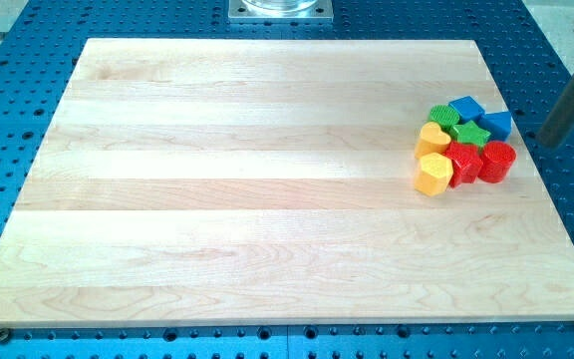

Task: Slide the hexagon into the red star

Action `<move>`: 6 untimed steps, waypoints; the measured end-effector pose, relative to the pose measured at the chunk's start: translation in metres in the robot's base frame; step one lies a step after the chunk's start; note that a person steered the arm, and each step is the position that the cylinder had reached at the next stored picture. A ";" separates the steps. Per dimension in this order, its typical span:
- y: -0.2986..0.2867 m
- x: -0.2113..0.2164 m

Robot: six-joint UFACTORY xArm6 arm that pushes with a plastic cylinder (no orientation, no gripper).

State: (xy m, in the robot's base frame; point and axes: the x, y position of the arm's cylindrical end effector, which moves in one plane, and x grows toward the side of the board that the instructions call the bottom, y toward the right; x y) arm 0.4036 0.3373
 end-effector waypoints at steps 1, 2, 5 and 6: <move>-0.003 0.054; -0.028 0.130; -0.188 0.126; -0.187 0.088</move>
